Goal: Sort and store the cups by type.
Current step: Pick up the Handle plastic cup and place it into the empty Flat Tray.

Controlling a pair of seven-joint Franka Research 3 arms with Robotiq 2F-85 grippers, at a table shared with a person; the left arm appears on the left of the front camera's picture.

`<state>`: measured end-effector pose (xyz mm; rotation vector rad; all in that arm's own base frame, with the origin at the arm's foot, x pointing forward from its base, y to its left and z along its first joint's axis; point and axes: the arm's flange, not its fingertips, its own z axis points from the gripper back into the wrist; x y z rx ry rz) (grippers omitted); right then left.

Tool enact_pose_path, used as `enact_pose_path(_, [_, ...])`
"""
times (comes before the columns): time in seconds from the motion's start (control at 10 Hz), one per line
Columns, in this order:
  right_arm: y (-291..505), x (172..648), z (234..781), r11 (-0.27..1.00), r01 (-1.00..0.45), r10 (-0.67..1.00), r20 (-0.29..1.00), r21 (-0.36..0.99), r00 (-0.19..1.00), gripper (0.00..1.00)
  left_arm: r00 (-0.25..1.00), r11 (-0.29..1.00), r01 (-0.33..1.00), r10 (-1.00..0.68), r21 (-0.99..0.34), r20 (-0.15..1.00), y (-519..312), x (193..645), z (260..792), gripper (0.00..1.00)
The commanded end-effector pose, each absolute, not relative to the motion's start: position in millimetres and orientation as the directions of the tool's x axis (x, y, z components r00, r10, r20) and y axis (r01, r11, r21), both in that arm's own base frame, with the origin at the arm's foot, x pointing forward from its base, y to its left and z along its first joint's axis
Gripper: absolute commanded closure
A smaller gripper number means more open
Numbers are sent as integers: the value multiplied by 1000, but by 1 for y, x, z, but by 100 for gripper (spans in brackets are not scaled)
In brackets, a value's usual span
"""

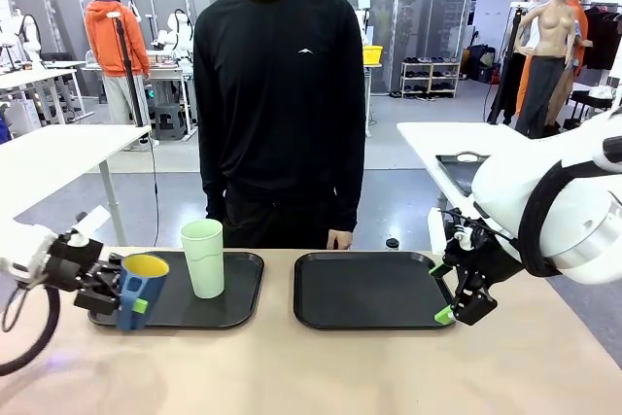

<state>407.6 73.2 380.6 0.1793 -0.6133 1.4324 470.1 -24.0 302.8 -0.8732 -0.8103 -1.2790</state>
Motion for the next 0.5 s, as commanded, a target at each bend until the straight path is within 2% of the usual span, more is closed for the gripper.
enact_pose_path(0.0, [75,406,380,173,-956,874,485,-236,38,0,100,88,993,-339,-74,935,-31,482,286,26])
enact_pose_path(0.2, [75,406,380,173,-956,874,485,-236,38,0,17,82,997,-156,-4,988,-39,479,268,26])
enact_pose_path(0.3, [75,406,380,173,-956,874,485,-236,38,0,120,77,992,-359,-99,926,-37,474,280,26])
enact_pose_path(0.4, [75,406,380,173,-956,874,485,-236,38,0,120,77,992,-359,-99,926,-37,474,280,26])
